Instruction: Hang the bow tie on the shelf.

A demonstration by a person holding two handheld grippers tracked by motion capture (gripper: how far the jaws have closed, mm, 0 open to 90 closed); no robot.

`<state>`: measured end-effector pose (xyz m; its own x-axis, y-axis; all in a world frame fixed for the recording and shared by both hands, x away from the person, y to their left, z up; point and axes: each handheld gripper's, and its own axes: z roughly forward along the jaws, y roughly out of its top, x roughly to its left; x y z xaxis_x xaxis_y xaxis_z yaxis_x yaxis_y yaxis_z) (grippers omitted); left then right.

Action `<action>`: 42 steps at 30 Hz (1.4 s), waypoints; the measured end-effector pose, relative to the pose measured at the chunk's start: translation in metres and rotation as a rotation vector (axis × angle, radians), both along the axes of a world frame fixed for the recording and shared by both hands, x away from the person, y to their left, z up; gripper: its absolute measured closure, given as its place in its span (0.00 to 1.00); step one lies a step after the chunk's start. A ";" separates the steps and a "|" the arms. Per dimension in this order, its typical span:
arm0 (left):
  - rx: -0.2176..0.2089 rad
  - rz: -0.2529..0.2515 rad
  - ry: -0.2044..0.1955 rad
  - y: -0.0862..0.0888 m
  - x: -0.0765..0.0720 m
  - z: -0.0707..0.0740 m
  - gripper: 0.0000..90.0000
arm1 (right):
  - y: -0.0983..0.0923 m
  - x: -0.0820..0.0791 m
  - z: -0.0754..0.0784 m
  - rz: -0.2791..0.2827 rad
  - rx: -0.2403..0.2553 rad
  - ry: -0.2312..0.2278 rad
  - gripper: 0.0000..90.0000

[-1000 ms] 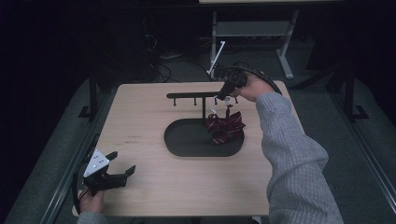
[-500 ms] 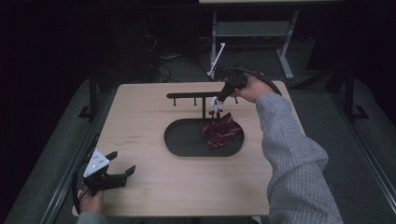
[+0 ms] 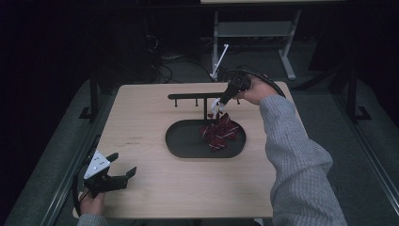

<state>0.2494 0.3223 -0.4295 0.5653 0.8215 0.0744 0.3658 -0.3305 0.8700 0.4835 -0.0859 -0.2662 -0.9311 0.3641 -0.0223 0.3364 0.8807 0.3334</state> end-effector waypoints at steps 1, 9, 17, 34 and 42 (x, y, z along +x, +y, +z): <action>0.000 0.000 0.000 0.000 0.000 0.000 0.15 | -0.001 0.000 0.000 0.001 0.001 -0.001 0.90; -0.006 0.000 -0.002 -0.001 0.000 0.000 0.15 | -0.005 -0.004 -0.001 0.003 0.003 0.006 0.88; 0.000 -0.002 0.002 -0.001 -0.001 0.000 0.15 | -0.008 -0.008 -0.001 0.006 0.013 0.010 0.87; 0.002 -0.001 0.001 -0.001 -0.002 0.001 0.15 | -0.013 -0.021 -0.002 0.027 0.029 0.010 0.83; -0.011 0.003 -0.001 -0.003 -0.002 0.000 0.15 | -0.014 -0.029 -0.002 0.038 0.040 0.010 0.82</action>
<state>0.2471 0.3196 -0.4293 0.5629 0.8239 0.0666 0.3655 -0.3203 0.8740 0.4544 -0.0998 -0.2685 -0.9445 0.3285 0.0005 0.3059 0.8790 0.3657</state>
